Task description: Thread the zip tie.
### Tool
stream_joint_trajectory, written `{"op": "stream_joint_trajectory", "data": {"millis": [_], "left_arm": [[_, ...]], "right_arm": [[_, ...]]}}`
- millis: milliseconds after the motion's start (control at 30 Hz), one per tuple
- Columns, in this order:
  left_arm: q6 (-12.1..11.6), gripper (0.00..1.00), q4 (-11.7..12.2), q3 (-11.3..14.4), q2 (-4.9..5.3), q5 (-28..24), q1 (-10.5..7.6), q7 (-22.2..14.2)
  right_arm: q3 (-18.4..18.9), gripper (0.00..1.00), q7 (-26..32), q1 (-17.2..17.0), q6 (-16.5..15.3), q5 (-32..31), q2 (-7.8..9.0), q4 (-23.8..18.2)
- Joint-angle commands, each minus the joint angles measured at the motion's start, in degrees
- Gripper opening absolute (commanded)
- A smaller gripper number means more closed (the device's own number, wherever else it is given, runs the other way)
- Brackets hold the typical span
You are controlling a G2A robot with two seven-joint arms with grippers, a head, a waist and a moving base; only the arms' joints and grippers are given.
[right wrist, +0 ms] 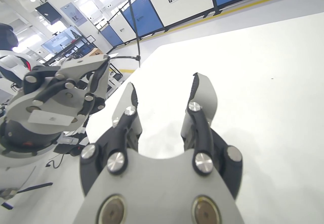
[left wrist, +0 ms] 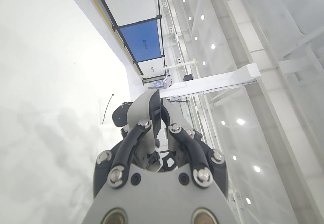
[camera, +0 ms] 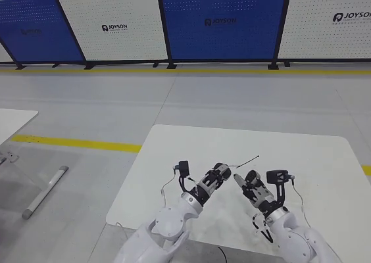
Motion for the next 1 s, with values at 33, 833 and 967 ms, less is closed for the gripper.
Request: {"op": "stream_joint_trajectory", "data": {"millis": [33,833,967], "left_arm": [[0.4,0.00,0.3,0.4,-0.04,0.6,-0.22,-0.3],[0.7,0.00,1.0,2.1,-0.24,3.1,-0.51,-0.9],[0.0,0.00,0.6,2.3,-0.26,3.3,-0.38,-1.0]], "right_arm": [[0.1,0.42,0.1,0.1,0.1,0.2,0.00,-0.1],[0.4,0.00,0.8,0.1,-0.2,0.9,0.02,0.0],[0.3,0.00,1.7,0.1,-0.1,0.5,0.07,0.0]]}}
